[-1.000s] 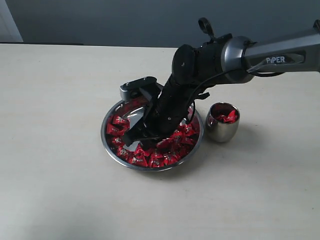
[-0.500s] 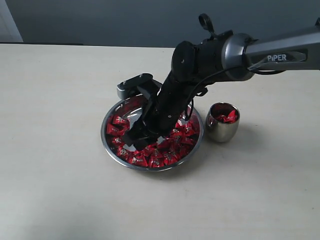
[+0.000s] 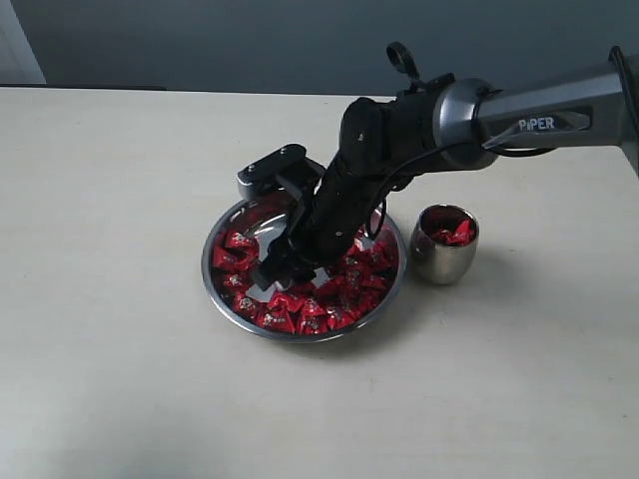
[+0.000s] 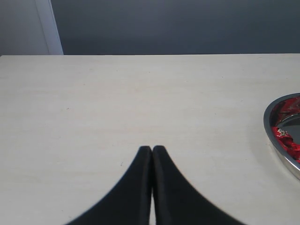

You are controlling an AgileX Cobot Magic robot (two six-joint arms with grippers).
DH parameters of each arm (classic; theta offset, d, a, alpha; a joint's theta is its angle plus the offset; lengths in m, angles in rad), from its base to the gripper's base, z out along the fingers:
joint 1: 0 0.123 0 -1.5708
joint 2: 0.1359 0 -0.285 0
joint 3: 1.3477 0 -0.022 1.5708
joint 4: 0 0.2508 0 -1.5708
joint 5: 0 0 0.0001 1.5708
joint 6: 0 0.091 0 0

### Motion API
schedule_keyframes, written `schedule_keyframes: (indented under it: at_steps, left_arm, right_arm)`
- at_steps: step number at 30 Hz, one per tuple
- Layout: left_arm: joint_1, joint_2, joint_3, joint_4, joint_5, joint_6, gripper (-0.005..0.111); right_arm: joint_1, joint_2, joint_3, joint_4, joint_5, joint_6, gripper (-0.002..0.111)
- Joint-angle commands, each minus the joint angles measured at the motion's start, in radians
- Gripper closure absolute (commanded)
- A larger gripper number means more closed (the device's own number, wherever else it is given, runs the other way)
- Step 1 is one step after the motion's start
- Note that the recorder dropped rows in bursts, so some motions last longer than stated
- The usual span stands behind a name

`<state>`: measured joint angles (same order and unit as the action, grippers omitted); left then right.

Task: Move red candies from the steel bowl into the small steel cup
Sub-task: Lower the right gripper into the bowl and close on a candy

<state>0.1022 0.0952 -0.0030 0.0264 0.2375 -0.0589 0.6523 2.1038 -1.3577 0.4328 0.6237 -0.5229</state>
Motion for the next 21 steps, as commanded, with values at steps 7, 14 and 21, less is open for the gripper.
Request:
schedule_keyframes:
  at_steps: [7, 14, 21]
  left_arm:
    - [-0.005, -0.007, 0.003, 0.002, -0.004, -0.002, 0.106]
    - [-0.005, -0.007, 0.003, 0.002, -0.004, -0.002, 0.106]
    - [-0.005, -0.007, 0.003, 0.002, -0.004, -0.002, 0.106]
  right_arm:
    - [-0.002, 0.000, -0.004, -0.017, -0.009, 0.004, 0.068]
    - [-0.002, 0.000, -0.004, -0.017, -0.005, 0.004, 0.068]
    - [-0.002, 0.000, -0.004, -0.015, 0.028, 0.004, 0.061]
